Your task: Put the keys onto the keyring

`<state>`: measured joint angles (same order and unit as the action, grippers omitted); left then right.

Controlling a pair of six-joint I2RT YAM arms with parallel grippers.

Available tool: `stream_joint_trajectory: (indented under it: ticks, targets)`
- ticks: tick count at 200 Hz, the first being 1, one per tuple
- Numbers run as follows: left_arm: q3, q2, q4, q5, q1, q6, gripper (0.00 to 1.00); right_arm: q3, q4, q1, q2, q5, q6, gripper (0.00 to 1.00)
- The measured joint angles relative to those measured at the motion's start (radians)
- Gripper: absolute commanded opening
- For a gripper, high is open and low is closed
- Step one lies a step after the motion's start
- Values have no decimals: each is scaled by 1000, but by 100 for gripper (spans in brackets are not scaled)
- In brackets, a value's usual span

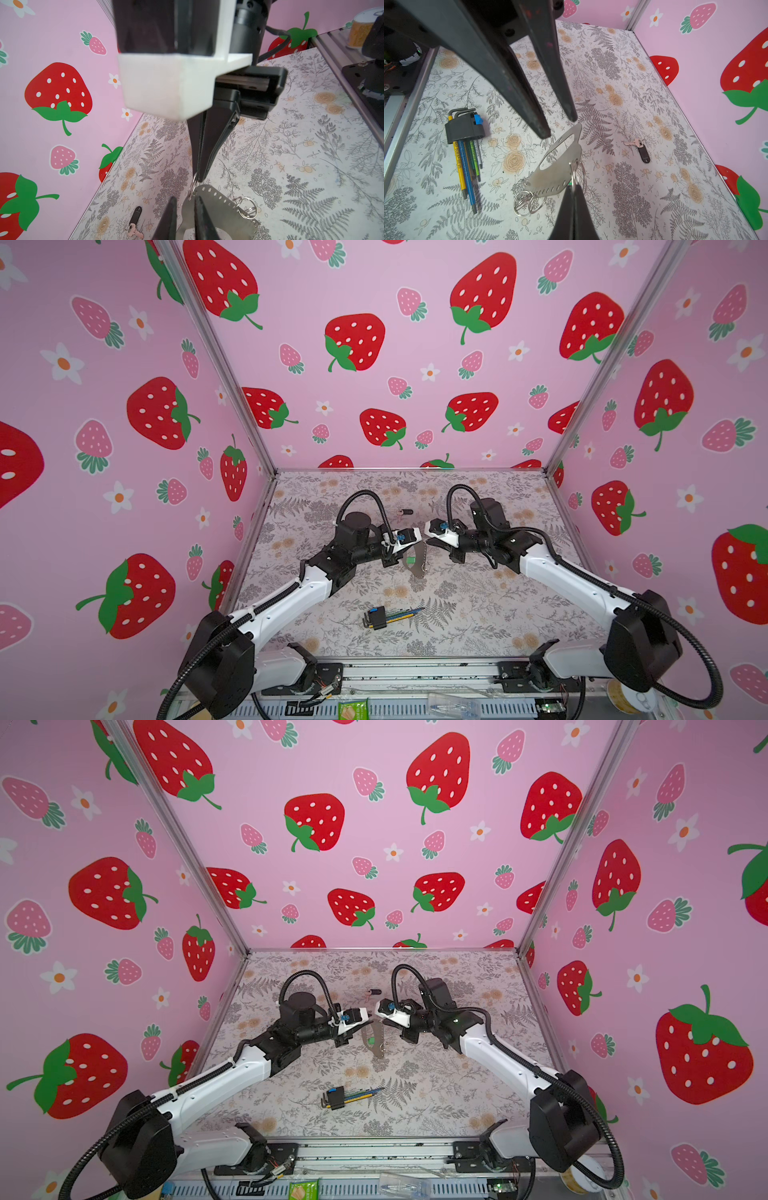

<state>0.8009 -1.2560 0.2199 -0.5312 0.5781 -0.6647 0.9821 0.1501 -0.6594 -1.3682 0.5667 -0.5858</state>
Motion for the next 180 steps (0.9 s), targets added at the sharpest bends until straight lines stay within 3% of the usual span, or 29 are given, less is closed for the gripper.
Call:
stream_joint_trajectory:
  ticks: [72, 180]
  targets:
    - [0, -9, -24, -63, -9, 21, 20, -5, -18, -6, 0, 19, -15, 2]
    - [1, -49, -31, -43, -9, 91, 20, -5, -15, -22, 0, 23, -22, 2]
